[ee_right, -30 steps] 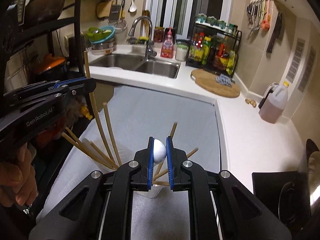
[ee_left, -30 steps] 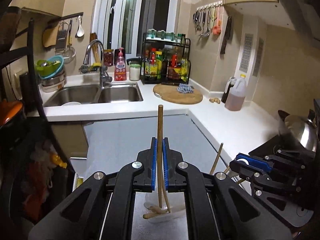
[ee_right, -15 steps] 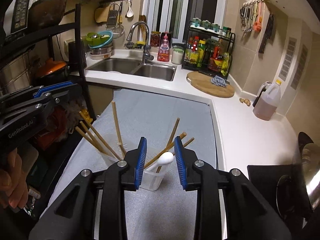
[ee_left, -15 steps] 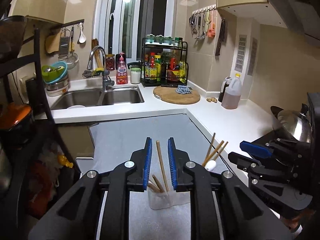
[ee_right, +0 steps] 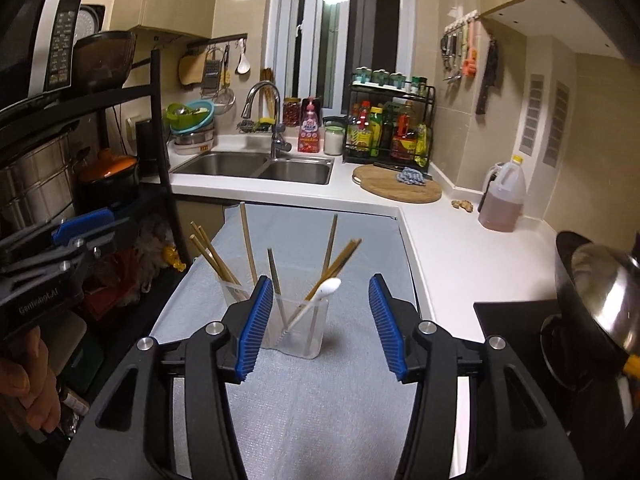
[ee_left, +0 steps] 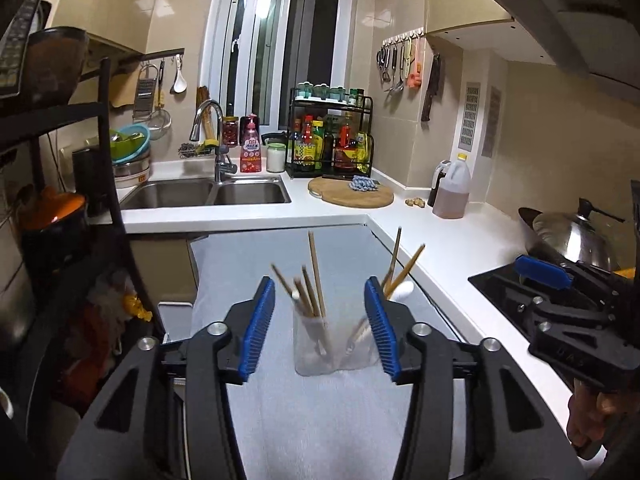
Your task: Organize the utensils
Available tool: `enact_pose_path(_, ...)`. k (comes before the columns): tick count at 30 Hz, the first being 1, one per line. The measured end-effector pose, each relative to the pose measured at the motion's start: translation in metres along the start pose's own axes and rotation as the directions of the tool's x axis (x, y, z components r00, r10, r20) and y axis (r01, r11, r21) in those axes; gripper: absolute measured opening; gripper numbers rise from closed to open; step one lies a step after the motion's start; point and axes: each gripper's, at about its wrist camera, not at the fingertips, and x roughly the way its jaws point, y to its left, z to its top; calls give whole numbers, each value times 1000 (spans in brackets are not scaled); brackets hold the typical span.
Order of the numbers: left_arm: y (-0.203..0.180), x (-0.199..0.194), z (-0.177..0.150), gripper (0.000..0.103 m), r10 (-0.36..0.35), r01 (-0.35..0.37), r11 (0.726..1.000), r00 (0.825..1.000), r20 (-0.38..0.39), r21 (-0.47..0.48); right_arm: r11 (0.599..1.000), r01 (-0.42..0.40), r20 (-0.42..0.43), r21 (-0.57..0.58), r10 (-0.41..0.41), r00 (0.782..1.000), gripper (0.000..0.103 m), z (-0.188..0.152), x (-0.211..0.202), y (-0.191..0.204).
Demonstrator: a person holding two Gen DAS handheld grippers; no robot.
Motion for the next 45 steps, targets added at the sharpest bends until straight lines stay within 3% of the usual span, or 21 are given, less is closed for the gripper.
enact_pose_path(6,4,14,-66,57,28,-29,998,999,-19,-55,999,15,21,39,-16,1000,60,-48,1,3)
enact_pose_path(8,3,22,-83,64,48,-50,997,999,-23,-61,998,34,38,56,-36,999,78,-62,5,2)
enact_pose_path(11,6,35,-104,73,72,-76,994,996,-61,-75,995,71,53,71,-75,996,95,-81,17,-3)
enact_pose_path(13,6,42,-113,85,96,-102,992,992,-78,-73,992,100,44,82,-104,994,96,-89,29,-9)
enact_pose_path(19,-3,49,-114,95,132,-133,991,990,-44,-30,986,114,15,122,-117,993,98,-98,48,-21)
enact_pose_path(23,-4,43,-110,95,147,-147,989,989,-8,-33,985,128,6,118,-130,992,98,-103,51,-21)
enact_pose_path(26,-3,40,-109,95,146,-146,988,989,-12,-47,977,131,5,170,-134,991,98,-104,47,-29)
enact_pose_path(45,-2,41,-114,95,124,-125,990,992,-25,-64,979,152,28,133,-157,987,98,-104,40,-20)
